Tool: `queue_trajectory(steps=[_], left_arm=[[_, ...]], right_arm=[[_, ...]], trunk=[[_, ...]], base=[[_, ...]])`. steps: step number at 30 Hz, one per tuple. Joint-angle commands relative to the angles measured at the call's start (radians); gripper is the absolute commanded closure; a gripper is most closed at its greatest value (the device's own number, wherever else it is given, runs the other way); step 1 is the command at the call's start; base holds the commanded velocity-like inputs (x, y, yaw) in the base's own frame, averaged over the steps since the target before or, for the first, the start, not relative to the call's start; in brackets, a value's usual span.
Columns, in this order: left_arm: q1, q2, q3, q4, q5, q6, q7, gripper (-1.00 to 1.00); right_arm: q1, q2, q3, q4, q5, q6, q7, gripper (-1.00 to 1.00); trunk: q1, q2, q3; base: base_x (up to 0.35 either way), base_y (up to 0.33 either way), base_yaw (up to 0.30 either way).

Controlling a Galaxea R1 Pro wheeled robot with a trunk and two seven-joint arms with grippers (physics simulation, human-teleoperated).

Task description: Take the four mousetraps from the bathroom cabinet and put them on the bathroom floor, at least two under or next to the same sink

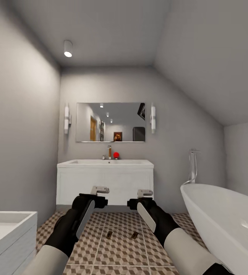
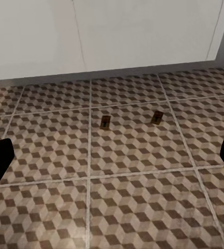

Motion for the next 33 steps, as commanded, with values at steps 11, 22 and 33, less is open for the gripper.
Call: queue_trajectory(steps=[11,22,33], left_arm=[[0.064,0.000,-0.003,0.015,0.006,-0.091,0.012,-1.00],[0.092,-0.001,-0.002,0.040,0.013,-0.122,0.009,-1.00],[0.108,-0.001,-0.001,0.113,0.013,-0.201,0.010,-1.00]], right_arm=[[0.041,-0.001,0.005,-0.004,-0.010,-0.004,-0.008,-1.00],[0.078,-0.001,0.006,-0.004,-0.012,-0.006,-0.007,-1.00],[0.106,0.000,0.009,-0.002,-0.012,-0.005,-0.006,-1.00]], trunk=[[-0.042,0.076,0.034],[-0.085,0.153,0.069],[-0.127,0.230,0.103]], base=[[0.000,0.000,-0.002],[0.000,0.000,0.000],[0.000,0.000,0.000]])
